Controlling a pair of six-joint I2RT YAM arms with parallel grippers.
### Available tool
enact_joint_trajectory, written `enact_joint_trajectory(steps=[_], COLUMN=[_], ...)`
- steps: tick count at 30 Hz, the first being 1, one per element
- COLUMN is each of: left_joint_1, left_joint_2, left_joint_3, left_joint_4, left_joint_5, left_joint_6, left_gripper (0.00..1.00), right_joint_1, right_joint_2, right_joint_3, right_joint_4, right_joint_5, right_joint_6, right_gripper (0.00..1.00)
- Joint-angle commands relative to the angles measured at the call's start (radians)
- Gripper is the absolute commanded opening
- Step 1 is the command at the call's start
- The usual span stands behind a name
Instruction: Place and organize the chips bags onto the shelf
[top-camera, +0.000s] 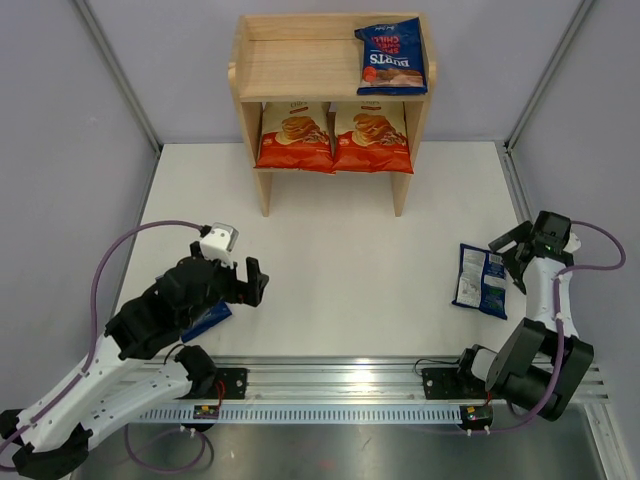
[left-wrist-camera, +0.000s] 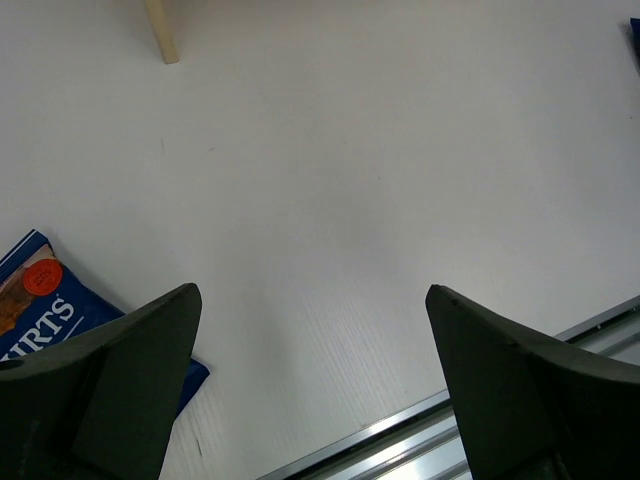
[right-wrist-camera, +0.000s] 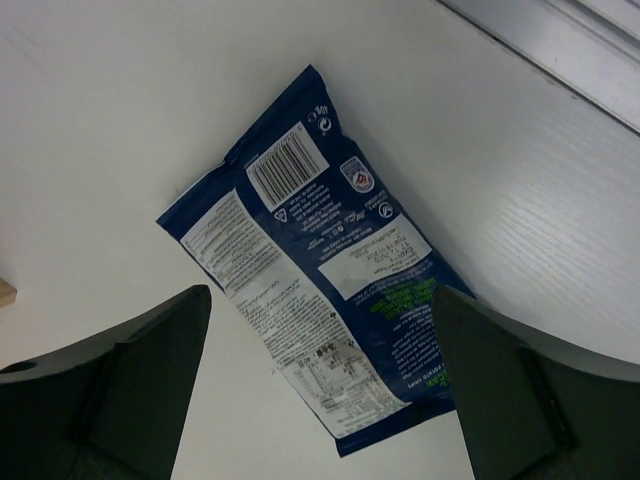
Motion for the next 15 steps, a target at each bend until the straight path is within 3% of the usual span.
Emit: enact_joint_trajectory(steps=[1,7,11,15], left_joint_1=[0.002,0.002,0.002,0.002], left_joint_2=[0.032,0.046,0.049,0.052], left_joint_3=[0.0,-0.003,-0.006,-0.006], left_joint_4=[0.047,0.053,0.056,0.061], left_joint_5=[0.058,0.096,0.113,0.141], left_joint_6=[0.029,0.038,0.044,0.05], left_gripper=[0.99,0.99,0.99,0.99], right_joint_1=[-0.021,-0.034,-0.078,-0.086], right_joint_2=[-0.004,0.033,0.096,0.189], right_joint_3=[-0.017,-0.061,-0.069,-0.062], right_joint_4=[0.146,0.252,0.335,0.381], right_joint_5=[0.048,0.088,-0.072,-0.133], right_joint_6=[0.003,-0.003,-0.017,-0.015], right_gripper=[1.0,1.0,0.99,0.95])
